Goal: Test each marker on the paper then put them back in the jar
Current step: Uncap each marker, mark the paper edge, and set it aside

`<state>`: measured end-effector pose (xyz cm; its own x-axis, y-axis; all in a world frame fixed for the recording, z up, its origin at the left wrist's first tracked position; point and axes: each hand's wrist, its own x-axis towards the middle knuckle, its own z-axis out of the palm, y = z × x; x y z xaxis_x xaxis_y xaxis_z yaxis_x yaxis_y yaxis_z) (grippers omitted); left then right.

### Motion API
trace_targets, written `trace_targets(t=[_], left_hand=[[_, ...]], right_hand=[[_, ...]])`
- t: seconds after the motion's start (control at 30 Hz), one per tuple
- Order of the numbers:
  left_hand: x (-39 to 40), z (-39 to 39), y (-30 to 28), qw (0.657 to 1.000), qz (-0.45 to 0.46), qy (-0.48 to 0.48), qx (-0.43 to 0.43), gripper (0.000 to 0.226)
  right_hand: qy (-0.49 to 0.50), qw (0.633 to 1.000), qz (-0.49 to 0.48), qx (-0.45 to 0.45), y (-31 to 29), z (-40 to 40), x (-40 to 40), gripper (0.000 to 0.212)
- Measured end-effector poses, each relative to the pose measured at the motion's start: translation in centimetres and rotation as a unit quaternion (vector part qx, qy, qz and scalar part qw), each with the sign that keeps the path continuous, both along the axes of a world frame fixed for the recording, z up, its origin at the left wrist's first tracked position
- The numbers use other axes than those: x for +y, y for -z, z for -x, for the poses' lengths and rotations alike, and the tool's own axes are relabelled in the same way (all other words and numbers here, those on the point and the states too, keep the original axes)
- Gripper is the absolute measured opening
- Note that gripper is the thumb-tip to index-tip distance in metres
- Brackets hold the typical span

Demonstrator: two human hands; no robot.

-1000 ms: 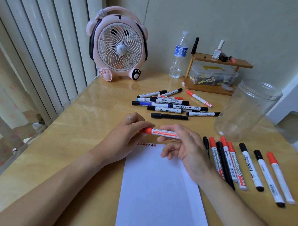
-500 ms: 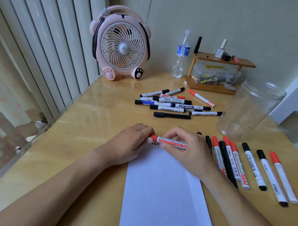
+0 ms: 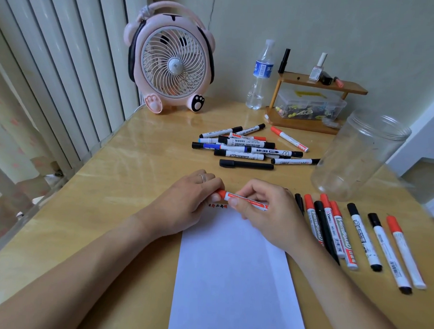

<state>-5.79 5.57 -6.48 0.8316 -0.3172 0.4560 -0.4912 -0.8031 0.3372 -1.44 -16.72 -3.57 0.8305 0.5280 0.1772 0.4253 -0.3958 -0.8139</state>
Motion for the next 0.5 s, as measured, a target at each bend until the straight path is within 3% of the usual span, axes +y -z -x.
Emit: trace_targets(t=[0.17, 0.3, 0.5], left_hand=[[-0.2, -0.3, -0.3, 1.0, 0.005, -0.009, -0.01, 0.03], [-0.4, -0.5, 0.1, 0.996, 0.048, -0.065, 0.031, 0.044], [1.4, 0.0, 0.1, 0.987, 0.018, -0.115, 0.108, 0.057]], right_hand=[[0.035, 0.988, 0.078, -0.126, -0.5, -0.1, 0.0, 0.017], [0.079, 0.985, 0.105, -0.114, 0.5, -0.4, -0.2, 0.016], [0.137, 0.945, 0.264, -0.137, 0.3, -0.9, -1.1, 0.024]])
